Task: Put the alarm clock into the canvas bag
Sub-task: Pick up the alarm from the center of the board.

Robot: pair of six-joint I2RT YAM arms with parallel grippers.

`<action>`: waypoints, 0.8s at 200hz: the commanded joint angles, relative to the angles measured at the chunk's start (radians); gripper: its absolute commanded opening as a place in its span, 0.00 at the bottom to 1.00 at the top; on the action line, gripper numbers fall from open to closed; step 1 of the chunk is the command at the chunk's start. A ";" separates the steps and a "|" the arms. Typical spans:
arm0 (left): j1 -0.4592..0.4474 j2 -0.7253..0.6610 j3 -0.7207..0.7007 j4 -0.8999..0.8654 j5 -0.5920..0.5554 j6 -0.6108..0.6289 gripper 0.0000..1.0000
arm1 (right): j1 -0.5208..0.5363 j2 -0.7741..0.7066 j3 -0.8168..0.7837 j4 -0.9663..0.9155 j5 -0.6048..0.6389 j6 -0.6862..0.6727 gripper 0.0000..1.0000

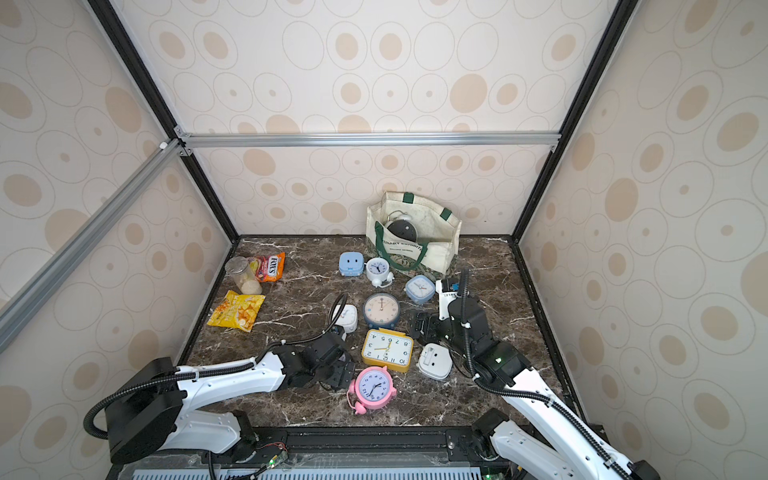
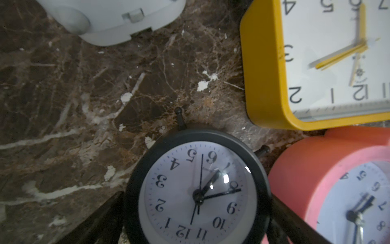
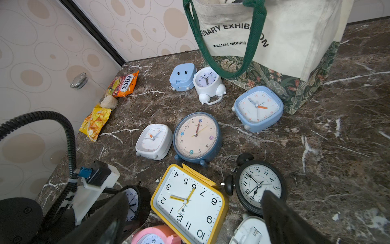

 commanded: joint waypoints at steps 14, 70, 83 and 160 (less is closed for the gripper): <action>-0.008 0.046 0.039 -0.001 -0.056 -0.036 0.97 | 0.005 0.010 -0.019 0.025 -0.023 0.019 1.00; -0.006 0.099 0.076 -0.013 -0.080 -0.096 0.90 | 0.005 0.006 -0.023 0.016 -0.017 0.015 0.99; -0.001 0.090 0.093 -0.034 -0.098 -0.118 0.89 | 0.005 0.005 -0.029 0.013 -0.014 0.015 0.99; 0.145 -0.072 0.272 -0.159 -0.030 -0.228 0.76 | 0.005 0.005 -0.084 0.097 -0.069 0.002 1.00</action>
